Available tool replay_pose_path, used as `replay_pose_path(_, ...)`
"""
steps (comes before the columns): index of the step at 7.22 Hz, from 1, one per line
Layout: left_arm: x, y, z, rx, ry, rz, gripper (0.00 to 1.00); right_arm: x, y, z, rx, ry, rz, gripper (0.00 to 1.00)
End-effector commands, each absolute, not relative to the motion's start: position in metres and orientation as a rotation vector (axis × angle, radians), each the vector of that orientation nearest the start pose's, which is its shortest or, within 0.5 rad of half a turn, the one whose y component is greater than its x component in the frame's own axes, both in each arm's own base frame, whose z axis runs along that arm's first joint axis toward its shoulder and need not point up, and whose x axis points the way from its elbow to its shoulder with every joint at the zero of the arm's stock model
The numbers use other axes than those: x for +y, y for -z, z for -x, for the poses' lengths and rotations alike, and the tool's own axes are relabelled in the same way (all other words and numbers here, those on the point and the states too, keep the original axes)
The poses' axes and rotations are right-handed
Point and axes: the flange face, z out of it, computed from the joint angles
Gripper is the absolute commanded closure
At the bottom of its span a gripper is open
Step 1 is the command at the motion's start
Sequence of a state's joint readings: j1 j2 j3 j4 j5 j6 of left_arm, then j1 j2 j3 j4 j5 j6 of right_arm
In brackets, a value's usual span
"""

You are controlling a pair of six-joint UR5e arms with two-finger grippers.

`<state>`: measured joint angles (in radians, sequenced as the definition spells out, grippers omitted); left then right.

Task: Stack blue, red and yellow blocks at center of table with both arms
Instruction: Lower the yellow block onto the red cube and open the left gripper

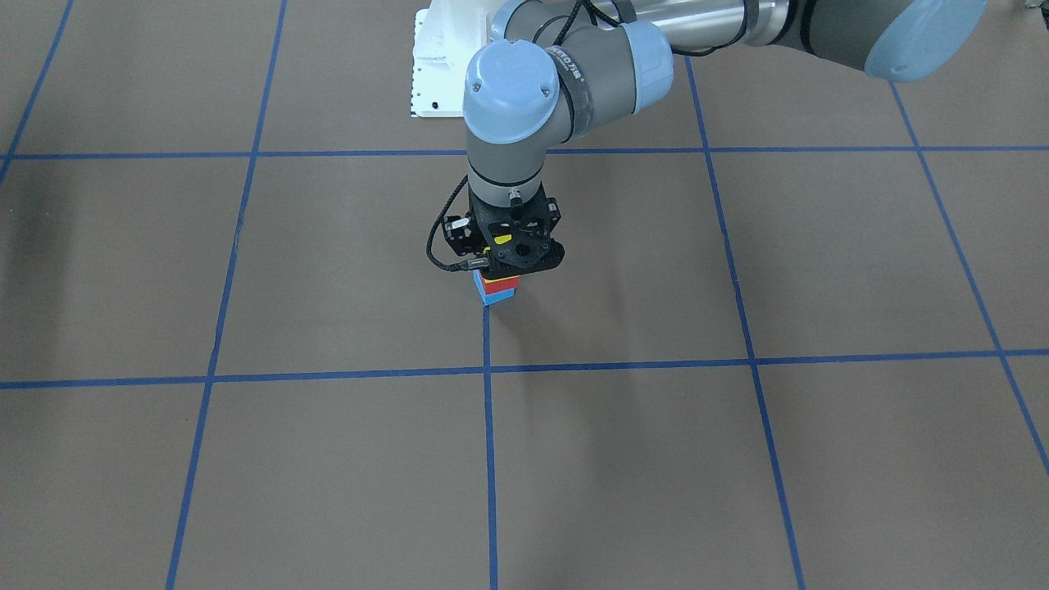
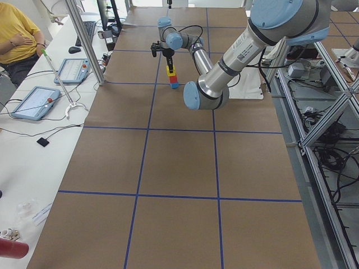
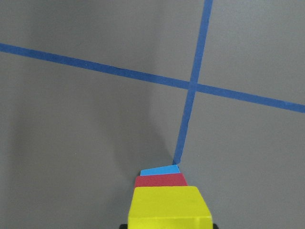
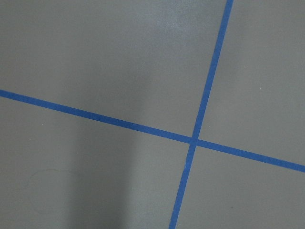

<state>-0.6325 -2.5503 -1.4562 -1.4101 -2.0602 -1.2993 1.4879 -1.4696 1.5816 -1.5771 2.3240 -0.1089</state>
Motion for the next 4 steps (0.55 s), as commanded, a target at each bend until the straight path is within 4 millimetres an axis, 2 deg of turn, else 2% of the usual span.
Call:
replay_pose_path(1,-0.506,-0.1038,-0.5467,0.824,0.168,0.123,0.56,-0.543,-0.6034,-0.0203,-0.753,0.222,-0.109,0.0)
replay_pose_path(2,-0.5061,-0.1016,-0.5465,0.826,0.166,0.119,0.52,-0.5436,-0.6033,-0.0203,-0.753,0.222,-0.109,0.0)
replay_pose_path(4,-0.5041,-0.0999,-0.5476,0.828,0.165,0.12,0.36,-0.5429,-0.6041,-0.0203,-0.753,0.221,-0.108,0.0)
